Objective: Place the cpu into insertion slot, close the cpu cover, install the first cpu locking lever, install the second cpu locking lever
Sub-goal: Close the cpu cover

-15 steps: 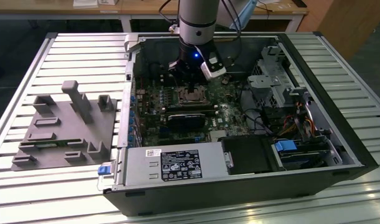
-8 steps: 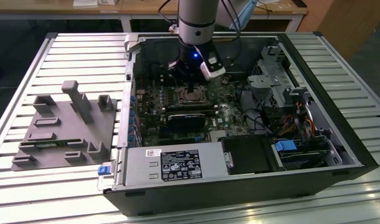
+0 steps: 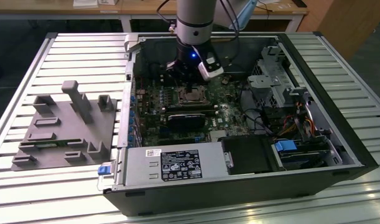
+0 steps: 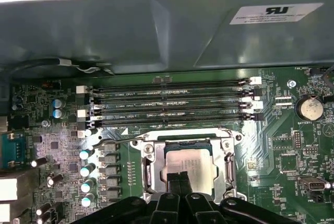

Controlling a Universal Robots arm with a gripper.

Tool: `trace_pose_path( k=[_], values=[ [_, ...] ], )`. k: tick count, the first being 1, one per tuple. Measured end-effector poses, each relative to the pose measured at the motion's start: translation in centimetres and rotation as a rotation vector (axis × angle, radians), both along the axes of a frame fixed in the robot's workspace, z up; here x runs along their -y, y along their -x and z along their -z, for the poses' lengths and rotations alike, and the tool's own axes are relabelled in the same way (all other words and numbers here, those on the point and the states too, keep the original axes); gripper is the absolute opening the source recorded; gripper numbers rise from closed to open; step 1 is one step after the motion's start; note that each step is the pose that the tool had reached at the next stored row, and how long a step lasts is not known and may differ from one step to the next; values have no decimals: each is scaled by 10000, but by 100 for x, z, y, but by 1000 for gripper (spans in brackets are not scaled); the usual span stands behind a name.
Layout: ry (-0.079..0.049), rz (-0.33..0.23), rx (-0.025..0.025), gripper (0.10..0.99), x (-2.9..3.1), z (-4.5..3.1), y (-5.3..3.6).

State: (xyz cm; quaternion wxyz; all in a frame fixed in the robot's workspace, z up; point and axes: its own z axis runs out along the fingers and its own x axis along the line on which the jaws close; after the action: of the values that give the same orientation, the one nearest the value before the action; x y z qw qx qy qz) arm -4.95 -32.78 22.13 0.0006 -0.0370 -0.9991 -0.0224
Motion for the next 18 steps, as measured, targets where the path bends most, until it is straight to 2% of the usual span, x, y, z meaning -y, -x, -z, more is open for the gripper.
trace_pose_path(
  k=[10, 18],
  values=[
    [0, 0, 26, 102, -1, 12, 58],
    [-1, 0, 57, 102, -1, 105, 109]
  ],
)
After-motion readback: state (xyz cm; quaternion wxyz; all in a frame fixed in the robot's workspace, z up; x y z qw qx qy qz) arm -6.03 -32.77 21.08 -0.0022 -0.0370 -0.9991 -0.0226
